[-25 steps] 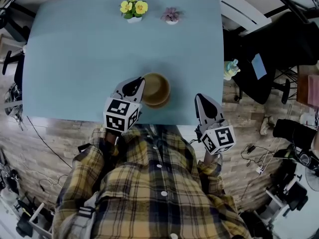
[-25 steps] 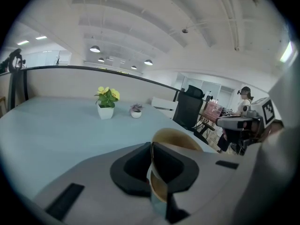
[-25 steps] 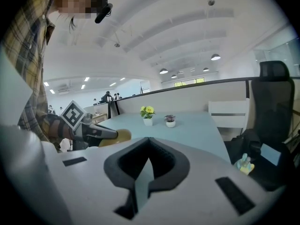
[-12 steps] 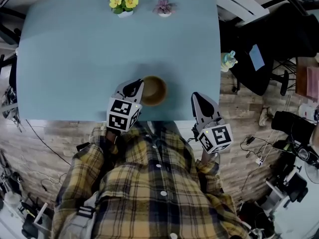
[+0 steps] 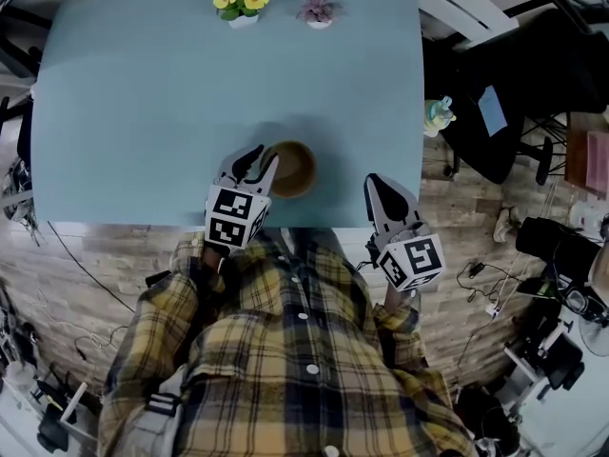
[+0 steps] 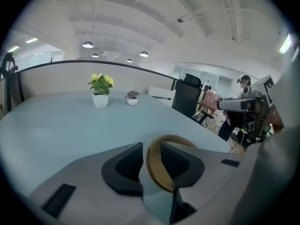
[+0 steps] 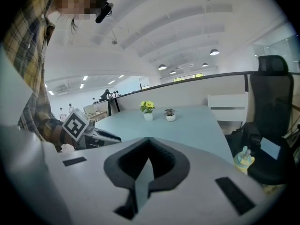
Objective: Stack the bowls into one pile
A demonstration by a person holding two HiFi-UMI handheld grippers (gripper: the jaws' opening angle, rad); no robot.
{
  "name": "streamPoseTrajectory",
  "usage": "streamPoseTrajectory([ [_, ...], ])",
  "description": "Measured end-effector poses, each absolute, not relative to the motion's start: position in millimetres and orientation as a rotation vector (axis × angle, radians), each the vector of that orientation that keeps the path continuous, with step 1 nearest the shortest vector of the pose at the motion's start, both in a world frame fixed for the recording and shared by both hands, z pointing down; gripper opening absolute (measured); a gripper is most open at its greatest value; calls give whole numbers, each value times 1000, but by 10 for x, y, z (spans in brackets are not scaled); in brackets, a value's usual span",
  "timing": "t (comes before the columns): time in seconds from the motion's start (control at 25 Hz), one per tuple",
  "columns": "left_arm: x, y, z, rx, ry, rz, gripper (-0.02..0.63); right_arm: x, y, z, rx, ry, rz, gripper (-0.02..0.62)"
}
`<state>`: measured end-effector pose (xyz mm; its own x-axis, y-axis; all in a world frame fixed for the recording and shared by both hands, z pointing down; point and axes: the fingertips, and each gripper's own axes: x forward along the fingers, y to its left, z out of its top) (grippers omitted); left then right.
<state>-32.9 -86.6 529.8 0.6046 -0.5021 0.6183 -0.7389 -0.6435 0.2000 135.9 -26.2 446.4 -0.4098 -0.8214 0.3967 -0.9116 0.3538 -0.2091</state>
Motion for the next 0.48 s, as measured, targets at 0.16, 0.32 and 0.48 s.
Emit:
streamPoseTrajectory([
  [0.16,-344,-897,5277,2407,-1003,727,130,1340,-278,4459,1557,-2395,594,3],
  [0.32,-365,-935,5196,2423,-1029,701,135,1331,-284,4460,1544,-2403,581,3],
  [0.48,-395,-1007,5004,2455,-1071,652,135,1309,-350,4398,1540,-2410,547,3],
])
